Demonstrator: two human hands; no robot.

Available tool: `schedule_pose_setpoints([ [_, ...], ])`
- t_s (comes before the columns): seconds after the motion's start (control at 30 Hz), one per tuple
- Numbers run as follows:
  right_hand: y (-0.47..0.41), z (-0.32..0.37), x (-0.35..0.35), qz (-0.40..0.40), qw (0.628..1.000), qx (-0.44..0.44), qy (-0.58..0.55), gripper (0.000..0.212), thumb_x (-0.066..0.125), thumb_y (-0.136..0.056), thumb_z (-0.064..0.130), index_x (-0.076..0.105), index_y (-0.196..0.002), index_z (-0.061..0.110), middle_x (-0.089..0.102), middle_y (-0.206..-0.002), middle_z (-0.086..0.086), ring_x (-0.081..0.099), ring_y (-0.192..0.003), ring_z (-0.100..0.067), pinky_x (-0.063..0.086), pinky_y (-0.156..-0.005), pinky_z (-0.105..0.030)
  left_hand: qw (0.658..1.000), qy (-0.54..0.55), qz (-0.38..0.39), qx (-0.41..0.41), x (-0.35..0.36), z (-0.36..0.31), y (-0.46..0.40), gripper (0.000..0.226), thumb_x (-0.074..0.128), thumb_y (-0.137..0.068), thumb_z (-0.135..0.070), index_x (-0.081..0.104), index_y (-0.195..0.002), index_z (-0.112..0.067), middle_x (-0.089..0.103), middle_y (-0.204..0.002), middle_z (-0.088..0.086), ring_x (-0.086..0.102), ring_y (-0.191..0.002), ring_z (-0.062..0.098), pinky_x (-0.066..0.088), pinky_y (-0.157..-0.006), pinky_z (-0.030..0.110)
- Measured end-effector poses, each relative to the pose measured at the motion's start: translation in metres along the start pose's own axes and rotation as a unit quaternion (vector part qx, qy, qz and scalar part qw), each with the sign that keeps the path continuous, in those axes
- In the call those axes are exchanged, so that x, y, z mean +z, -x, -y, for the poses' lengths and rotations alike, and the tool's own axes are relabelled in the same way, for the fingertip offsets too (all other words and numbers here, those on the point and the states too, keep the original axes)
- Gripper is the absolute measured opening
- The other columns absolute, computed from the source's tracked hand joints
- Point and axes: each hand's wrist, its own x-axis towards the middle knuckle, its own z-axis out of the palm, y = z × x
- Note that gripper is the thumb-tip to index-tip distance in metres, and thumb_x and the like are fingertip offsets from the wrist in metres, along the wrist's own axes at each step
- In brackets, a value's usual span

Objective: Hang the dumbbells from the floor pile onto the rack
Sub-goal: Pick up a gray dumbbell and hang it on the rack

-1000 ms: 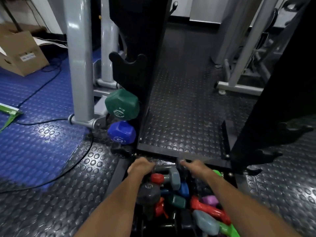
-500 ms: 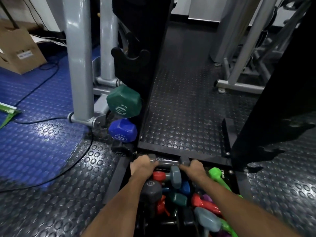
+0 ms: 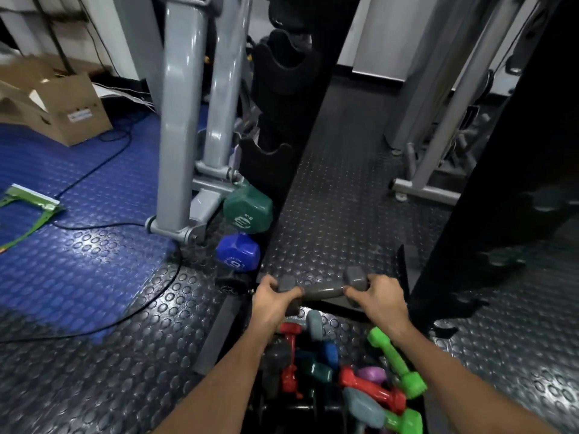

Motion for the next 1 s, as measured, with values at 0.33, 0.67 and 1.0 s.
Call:
schedule_pose_setpoints([
  [0.33, 0.016, 0.074, -0.088, -0.023, 0.996, -0.046, 0.08, 0.033, 0.079, -0.072, 0.057, 0.078, -0.074, 0.024, 0.067, -0.054, 0.01, 0.063, -0.056, -0.003, 0.043, -0.048, -0.023, 0.972, 0.208, 0.09, -0.059, -0.018, -0.056, 0.047, 0.095, 0.097, -0.042, -0.061, 0.069, -0.12, -0.016, 0.079, -0.108, 0.004, 0.073, -0.108, 0.027, 0.052, -0.105, 0.052],
  [0.67, 0.049, 0.148, -0.172, -0.104, 0.981, -0.132, 0.097, 0.05, 0.075, -0.073, 0.071, 0.079, -0.109, 0.036, 0.062, -0.063, 0.017, 0.062, -0.069, -0.014, 0.047, -0.06, -0.028, 0.94, 0.283, 0.179, 0.067, -0.069, -0.134, 0.108, 0.068, 0.092, -0.061, -0.031, 0.062, -0.121, -0.015, 0.072, -0.119, 0.011, 0.071, -0.106, 0.031, 0.057, -0.099, 0.051],
  [1.0, 0.054, 0.229, -0.191, -0.026, 0.97, -0.238, -0.05, 0.049, 0.077, -0.071, 0.074, 0.081, -0.103, 0.039, 0.077, -0.079, 0.022, 0.071, -0.077, 0.005, 0.058, -0.072, -0.025, 0.884, 0.417, 0.051, 0.204, -0.122, -0.176, 0.148, 0.043, 0.078, -0.069, -0.013, 0.061, -0.109, -0.013, 0.072, -0.095, 0.002, 0.069, -0.079, 0.015, 0.055, -0.064, 0.029],
])
